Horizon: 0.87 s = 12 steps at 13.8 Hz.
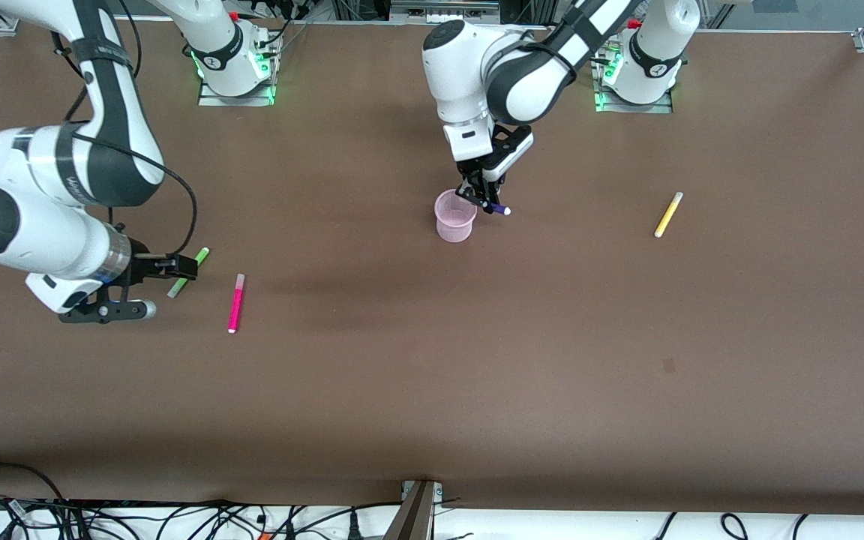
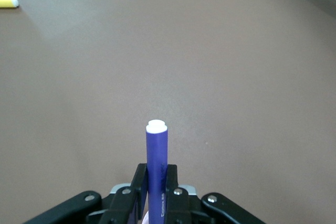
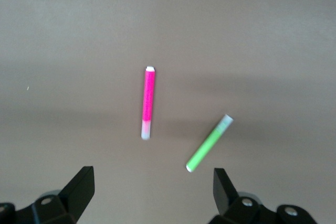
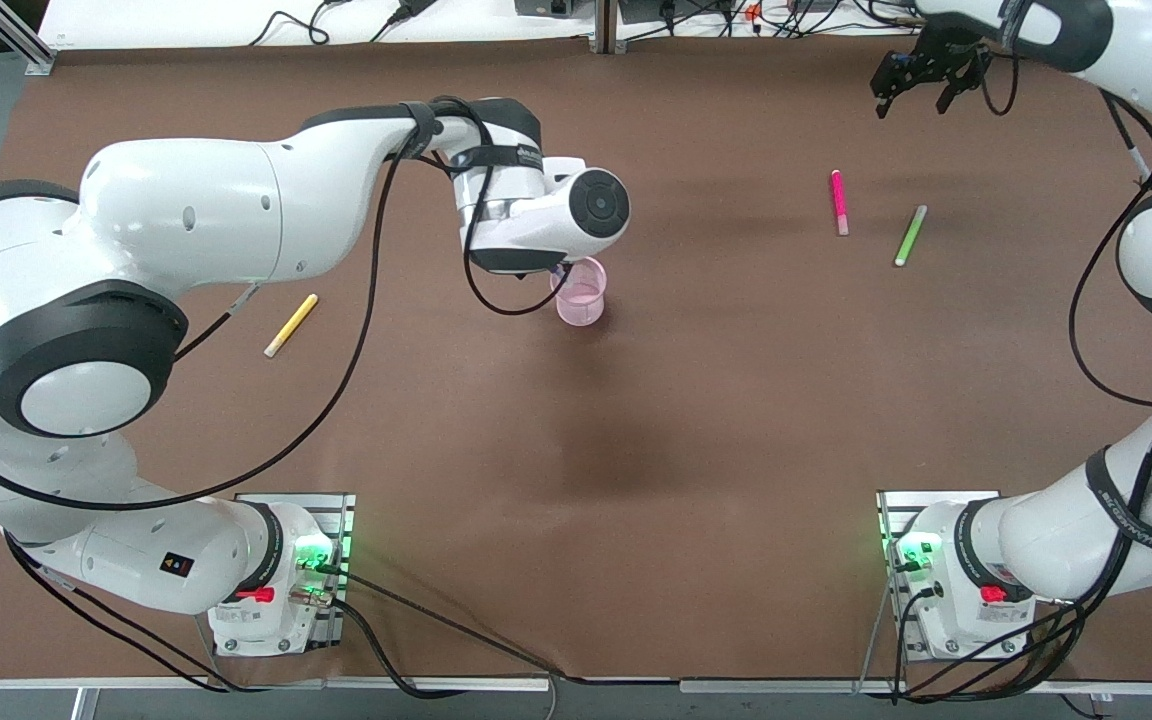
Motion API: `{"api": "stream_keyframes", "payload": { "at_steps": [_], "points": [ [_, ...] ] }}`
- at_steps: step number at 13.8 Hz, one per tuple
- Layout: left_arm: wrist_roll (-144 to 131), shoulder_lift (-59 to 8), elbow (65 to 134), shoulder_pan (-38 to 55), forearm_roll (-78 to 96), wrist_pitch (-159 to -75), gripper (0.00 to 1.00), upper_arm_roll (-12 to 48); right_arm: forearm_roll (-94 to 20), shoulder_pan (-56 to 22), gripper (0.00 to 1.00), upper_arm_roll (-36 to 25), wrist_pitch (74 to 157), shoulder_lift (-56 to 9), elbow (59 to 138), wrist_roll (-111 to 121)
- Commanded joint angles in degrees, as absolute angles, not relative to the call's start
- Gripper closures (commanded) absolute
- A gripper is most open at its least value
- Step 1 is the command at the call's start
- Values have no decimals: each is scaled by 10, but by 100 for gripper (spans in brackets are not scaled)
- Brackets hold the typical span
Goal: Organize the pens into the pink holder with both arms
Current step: 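Carry the blue pen to the cup while the right gripper reaches the marker, then drop the blue pen into the cup while the right gripper grips the marker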
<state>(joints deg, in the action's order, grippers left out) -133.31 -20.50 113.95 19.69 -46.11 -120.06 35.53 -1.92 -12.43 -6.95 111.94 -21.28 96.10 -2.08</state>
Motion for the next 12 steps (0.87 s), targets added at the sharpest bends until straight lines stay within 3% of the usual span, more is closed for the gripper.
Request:
{"api": "stream_keyframes", "payload": {
  "at_steps": [1, 4, 9, 10, 11, 12],
  "points": [
    [-1346, -240, 1096, 208, -499, -1170, 100, 352, -28, -128, 0, -68, 1248, -198, 1073, -34],
    [-1347, -289, 1044, 235, -517, -1119, 100, 351, -31, -134, 2, -65, 1389, -237, 1134, -63],
    [-1346, -299, 1036, 244, -520, -1115, 100, 349, -69, -144, 13, -56, 1413, -293, 1097, -78],
    [-1345, -298, 1034, 243, -520, -1115, 81, 349, -69, -144, 17, -56, 1413, -301, 1091, -77],
    [-1343, -299, 1032, 243, -520, -1115, 47, 349, -69, -144, 20, -56, 1413, -309, 1085, -76],
    [-1342, -298, 1031, 243, -522, -1114, 1, 349, -69, -144, 22, -56, 1413, -317, 1078, -75]
  ]
}}
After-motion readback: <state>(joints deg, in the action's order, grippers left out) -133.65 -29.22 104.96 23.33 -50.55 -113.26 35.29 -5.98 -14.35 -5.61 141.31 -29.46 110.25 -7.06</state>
